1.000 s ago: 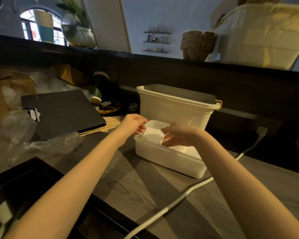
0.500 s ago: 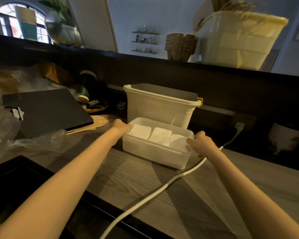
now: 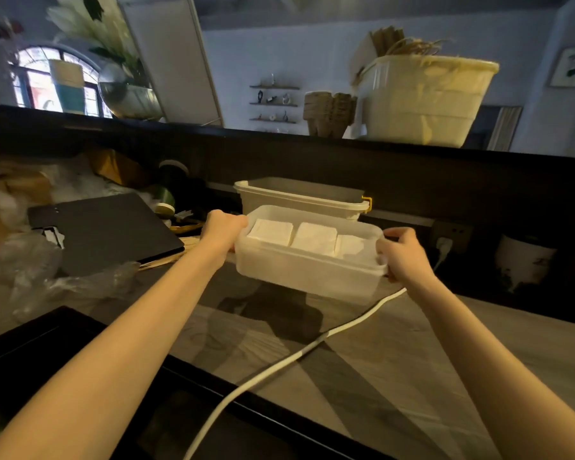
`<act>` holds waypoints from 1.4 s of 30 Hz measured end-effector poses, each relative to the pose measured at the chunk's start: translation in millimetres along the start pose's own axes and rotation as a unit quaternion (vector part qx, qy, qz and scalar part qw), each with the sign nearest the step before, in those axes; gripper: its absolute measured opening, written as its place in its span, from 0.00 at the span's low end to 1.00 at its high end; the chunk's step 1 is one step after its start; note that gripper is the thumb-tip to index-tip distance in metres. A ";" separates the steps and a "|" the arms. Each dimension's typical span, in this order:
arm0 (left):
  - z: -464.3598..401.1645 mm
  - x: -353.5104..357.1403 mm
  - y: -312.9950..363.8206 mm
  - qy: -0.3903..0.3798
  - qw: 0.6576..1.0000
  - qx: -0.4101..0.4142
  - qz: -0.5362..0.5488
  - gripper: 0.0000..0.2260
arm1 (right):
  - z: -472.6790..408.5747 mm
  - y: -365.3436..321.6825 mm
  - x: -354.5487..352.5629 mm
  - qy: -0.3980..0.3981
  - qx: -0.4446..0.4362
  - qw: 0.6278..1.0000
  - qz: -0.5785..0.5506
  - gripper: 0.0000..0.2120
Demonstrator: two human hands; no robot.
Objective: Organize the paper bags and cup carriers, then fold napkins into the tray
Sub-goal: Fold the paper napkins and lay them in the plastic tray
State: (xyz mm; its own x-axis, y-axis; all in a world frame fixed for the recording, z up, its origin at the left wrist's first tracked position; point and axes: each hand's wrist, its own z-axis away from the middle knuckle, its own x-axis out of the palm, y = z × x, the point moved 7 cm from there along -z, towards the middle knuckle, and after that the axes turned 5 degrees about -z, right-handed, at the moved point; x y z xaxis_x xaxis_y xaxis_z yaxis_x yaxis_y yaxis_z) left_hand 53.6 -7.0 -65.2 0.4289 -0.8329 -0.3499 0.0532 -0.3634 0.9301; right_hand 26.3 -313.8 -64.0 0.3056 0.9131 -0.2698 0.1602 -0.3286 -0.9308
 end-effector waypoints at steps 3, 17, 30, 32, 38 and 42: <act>10.0 -6.8 20.7 0.006 0.998 0.020 0.055 0.13 | -1.2 -26.6 -16.8 0.033 -0.030 0.997 -0.062 0.19; -22.5 -3.7 102.4 -0.033 0.985 0.090 0.145 0.03 | -67.9 -91.5 -51.8 0.066 -0.058 0.988 -0.125 0.19; -54.4 -36.8 227.0 -0.089 0.986 -0.028 0.138 0.05 | -129.7 -209.0 -77.7 -0.003 -0.035 0.991 -0.125 0.13; -55.0 -43.7 246.0 -0.118 0.987 -0.047 0.101 0.05 | -135.2 -230.8 -83.0 -0.018 -0.043 0.993 -0.107 0.11; -53.2 -56.0 294.6 -0.178 0.980 -0.044 0.072 0.08 | -157.7 -284.9 -100.9 -0.037 -0.044 0.995 -0.082 0.10; -55.9 -68.0 312.7 -0.135 0.986 -0.026 0.091 0.05 | -176.6 -314.0 -101.3 -0.052 -0.023 0.993 -0.102 0.14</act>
State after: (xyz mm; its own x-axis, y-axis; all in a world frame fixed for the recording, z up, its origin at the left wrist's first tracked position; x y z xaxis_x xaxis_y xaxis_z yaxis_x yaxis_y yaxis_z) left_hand 91.6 -40.6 255.8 0.1795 -0.9658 -0.1869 0.0465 -0.1815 0.9823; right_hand 110.8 -345.7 299.2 0.1646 0.9810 -0.1029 0.2520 -0.1427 -0.9572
